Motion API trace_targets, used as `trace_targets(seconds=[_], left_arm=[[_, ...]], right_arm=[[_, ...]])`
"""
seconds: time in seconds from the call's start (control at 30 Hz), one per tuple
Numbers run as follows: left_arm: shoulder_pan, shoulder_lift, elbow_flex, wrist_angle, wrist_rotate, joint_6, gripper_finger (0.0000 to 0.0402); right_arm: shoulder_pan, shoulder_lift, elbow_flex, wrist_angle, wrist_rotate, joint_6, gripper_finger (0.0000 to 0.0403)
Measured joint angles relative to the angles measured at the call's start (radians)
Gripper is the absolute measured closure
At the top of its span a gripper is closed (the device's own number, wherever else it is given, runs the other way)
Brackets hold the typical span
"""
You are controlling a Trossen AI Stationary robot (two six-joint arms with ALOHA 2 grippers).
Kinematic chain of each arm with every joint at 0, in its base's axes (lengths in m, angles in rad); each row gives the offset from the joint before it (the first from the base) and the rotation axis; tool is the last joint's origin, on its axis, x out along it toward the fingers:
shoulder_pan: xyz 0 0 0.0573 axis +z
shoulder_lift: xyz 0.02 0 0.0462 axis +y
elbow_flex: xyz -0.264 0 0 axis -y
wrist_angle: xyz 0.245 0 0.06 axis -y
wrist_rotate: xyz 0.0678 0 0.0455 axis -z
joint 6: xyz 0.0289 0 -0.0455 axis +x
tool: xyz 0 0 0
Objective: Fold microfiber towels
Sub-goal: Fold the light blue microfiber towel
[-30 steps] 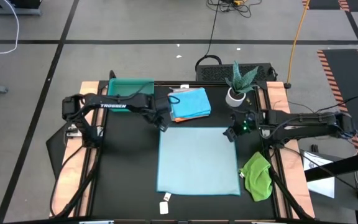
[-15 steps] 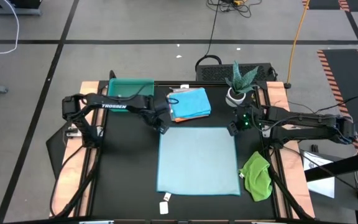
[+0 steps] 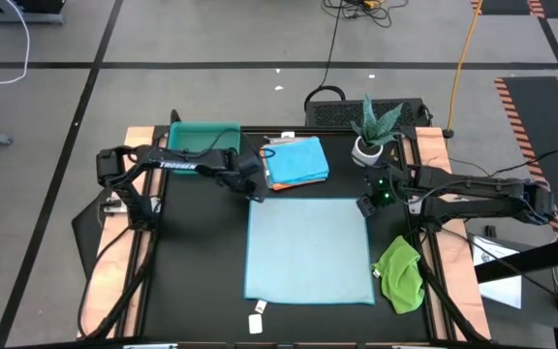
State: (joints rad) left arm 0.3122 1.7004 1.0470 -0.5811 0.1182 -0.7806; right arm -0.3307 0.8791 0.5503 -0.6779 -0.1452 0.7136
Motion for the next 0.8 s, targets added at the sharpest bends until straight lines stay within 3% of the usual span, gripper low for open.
trace_targets(seconds=[0.2, 0.8], left_arm=[[0.015, 0.0, 0.0, -0.044, -0.039, -0.008, 0.0272], [0.015, 0.0, -0.081, -0.015, -0.033, 0.008, 0.0272]], right_arm=[[-0.039, 0.009, 0.0, -0.001, 0.071, 0.023, 0.0259], [-0.136, 0.162, 0.0, 0.016, 0.01, -0.066, 0.0259]])
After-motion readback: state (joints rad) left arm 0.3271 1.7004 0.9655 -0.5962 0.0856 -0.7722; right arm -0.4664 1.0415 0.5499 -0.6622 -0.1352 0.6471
